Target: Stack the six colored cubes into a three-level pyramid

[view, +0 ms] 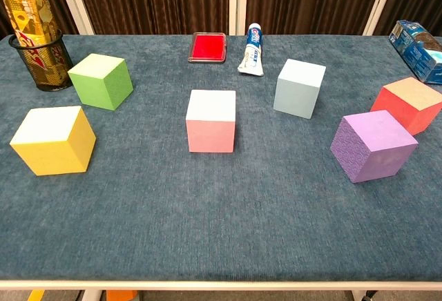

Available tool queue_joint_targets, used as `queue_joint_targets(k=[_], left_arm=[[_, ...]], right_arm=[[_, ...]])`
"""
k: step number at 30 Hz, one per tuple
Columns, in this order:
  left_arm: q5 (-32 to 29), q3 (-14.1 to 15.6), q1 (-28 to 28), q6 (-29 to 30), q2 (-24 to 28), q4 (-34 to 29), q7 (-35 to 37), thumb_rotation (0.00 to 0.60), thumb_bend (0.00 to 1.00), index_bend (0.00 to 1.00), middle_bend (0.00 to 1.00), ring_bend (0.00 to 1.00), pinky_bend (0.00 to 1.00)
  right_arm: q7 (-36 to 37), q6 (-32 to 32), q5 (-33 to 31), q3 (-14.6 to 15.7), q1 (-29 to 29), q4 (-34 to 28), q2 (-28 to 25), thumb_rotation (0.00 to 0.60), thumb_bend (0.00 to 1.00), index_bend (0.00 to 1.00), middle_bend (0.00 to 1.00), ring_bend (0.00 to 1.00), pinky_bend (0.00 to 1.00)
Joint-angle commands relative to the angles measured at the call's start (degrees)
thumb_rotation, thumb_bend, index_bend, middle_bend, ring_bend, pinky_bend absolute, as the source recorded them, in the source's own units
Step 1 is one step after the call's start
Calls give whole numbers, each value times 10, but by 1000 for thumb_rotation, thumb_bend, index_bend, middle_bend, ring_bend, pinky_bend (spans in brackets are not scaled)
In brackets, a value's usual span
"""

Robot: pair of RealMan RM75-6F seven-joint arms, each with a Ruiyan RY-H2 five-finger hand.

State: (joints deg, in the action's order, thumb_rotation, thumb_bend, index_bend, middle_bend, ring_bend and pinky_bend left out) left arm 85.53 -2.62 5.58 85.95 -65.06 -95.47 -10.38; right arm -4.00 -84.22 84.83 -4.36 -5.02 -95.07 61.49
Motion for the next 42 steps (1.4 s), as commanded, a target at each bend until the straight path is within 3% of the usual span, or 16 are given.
queue_joint_targets(k=[1,13,24,32,38,42], left_arm=[[3,2,-1,0,1,-3,1,600,10,53,70,0,111],[13,8,3,-8,-1,0,12,600,10,53,70,0,111],[21,28,-8,-10,-19,26,31,600,11,53,72,0,111],[24,31,-11,-10,-23,38,42,600,11,53,72,0,111],[24,29,-8,-15,-24,42,48,600,11,53,72,0,111],[23,28,-8,-15,-24,45,52,600,10,53,72,0,111]], right_arm=[[-1,6,0,1,-3,-2,-1,600,0,0,0,0,0],[-29,44,6,-17,-43,-44,-14,600,0,0,0,0,0],[-115,193,-38,-70,-178,-102,25,600,0,0,13,0,0],[-154,282,-104,-103,-269,-54,76,600,0,0,27,0,0],[-187,365,-172,-113,-343,22,105,600,13,0,19,0,0],[-216,362,-219,-114,-364,55,141,600,2,0,22,0,0]])
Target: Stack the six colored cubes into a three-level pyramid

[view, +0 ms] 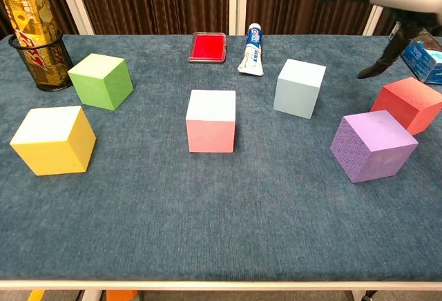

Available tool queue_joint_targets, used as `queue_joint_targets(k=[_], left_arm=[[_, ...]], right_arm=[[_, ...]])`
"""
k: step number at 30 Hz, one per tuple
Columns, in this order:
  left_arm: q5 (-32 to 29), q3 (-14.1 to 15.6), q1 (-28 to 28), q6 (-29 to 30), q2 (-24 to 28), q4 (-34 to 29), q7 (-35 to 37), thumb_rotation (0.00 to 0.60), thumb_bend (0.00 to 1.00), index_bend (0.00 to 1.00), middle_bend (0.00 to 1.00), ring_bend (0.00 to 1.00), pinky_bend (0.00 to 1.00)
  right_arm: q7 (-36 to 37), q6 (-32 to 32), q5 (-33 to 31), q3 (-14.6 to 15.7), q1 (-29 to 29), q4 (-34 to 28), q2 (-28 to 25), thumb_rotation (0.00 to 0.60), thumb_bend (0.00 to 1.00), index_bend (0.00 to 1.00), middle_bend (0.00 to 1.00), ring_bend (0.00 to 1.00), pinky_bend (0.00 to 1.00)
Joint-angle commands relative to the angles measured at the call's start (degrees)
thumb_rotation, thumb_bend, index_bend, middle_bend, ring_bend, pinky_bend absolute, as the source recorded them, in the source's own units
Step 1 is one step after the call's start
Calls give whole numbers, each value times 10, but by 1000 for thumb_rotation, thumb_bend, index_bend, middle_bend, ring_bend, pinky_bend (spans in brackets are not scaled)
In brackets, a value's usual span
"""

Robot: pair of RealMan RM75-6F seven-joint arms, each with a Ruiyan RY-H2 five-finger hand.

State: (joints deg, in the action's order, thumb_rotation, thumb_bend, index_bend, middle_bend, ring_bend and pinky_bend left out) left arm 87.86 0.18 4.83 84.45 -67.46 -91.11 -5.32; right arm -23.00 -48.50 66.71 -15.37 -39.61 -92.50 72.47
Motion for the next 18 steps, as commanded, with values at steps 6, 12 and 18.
queue_joint_targets(k=[6,12,18], left_arm=[[-3,-1,4,-10,2,10,13,600,11,53,72,0,111],[2,2,6,-13,0,24,30,600,11,53,72,0,111],[2,6,4,-16,-4,43,52,600,11,53,72,0,111]], right_arm=[[-40,-33,-148,-22,-37,40,101,600,0,0,81,0,0],[-89,-71,-247,-28,-64,60,158,600,0,0,143,0,0],[-119,-108,-318,-34,-88,86,213,600,0,0,193,0,0]])
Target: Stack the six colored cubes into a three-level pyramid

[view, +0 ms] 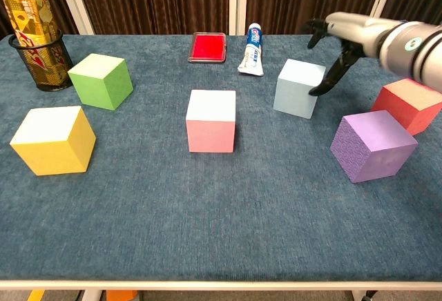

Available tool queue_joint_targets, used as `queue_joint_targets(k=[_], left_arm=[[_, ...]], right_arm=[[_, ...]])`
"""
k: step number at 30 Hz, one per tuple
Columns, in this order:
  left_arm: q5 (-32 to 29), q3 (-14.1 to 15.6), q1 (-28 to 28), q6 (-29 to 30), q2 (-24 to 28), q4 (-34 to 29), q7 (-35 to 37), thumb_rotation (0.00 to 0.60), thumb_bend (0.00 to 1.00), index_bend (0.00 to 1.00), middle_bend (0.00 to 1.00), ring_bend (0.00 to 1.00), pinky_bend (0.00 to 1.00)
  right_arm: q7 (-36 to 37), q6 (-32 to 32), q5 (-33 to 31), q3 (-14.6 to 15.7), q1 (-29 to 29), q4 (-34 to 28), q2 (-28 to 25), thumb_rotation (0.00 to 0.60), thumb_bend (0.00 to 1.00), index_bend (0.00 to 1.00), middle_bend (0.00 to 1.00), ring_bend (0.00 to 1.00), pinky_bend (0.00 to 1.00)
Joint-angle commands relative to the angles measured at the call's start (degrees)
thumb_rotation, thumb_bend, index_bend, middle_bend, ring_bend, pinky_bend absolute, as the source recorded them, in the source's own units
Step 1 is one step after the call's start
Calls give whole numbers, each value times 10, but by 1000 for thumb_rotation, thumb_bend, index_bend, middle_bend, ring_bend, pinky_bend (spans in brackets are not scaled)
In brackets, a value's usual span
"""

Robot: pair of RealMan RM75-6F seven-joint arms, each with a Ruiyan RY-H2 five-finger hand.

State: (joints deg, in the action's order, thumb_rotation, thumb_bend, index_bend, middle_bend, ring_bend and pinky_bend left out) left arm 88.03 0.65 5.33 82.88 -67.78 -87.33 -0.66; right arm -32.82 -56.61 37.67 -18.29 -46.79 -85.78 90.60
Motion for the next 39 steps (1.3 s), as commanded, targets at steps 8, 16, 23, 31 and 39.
queue_joint_targets(k=[8,16,23,31,39], left_arm=[[0,3,-3,-1,0,23,31,600,11,53,72,0,111],[2,5,-4,0,-2,29,37,600,11,53,72,0,111],[-3,3,-1,-6,-1,18,21,600,11,53,72,0,111],[-7,-4,5,-10,-2,2,6,600,11,53,72,0,111],[0,-4,4,-1,1,-5,12,600,11,53,72,0,111]], right_arm=[[-46,-84,-42,-7,-31,50,83,600,42,0,354,2,0],[-37,-112,-15,-8,-22,50,85,600,144,0,500,55,0],[13,-74,80,10,1,-41,-10,600,146,0,493,55,0],[126,73,251,68,3,-80,-134,600,146,0,434,38,0],[209,80,355,88,0,-62,-112,600,146,0,430,35,0]])
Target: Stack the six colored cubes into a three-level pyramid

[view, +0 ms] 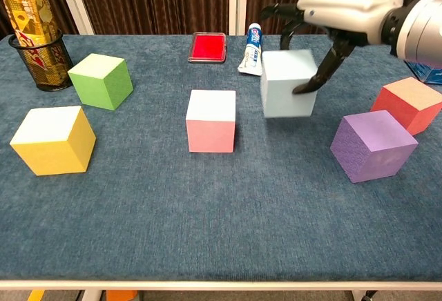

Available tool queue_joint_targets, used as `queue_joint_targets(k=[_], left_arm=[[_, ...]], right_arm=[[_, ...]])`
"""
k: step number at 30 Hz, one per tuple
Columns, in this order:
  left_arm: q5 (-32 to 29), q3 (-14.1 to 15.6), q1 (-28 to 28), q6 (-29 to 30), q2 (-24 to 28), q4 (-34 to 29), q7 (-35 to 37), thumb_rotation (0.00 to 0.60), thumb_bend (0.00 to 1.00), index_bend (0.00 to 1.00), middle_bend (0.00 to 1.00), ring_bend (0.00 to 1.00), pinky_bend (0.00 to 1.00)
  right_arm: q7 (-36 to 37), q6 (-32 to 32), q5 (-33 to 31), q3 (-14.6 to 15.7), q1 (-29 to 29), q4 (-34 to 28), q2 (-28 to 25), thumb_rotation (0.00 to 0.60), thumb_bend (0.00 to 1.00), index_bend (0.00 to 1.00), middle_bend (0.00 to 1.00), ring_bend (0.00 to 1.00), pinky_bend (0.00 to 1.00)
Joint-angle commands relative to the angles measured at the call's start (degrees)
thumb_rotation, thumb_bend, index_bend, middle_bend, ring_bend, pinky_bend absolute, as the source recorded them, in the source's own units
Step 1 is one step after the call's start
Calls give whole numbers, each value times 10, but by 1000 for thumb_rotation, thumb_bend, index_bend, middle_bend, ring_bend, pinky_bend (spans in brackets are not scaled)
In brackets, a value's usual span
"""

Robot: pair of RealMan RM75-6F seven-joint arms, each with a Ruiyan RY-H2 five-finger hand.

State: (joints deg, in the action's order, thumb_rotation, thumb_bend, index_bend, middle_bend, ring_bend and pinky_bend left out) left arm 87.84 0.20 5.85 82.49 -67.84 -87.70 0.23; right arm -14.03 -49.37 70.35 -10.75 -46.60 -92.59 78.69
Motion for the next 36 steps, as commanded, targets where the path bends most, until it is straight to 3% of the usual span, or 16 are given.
queue_joint_targets(k=[1,18,36], left_arm=[[4,1,-2,5,3,-3,8,600,11,53,72,0,111],[15,6,-9,20,6,9,48,600,12,53,72,0,111],[22,12,-10,17,7,29,87,600,13,53,72,0,111]], right_arm=[[23,5,35,14,-3,9,12,600,146,0,430,35,0],[-17,-29,-2,11,0,47,82,600,148,0,430,35,0],[-71,-40,-53,7,-2,29,106,600,148,0,430,36,0]])
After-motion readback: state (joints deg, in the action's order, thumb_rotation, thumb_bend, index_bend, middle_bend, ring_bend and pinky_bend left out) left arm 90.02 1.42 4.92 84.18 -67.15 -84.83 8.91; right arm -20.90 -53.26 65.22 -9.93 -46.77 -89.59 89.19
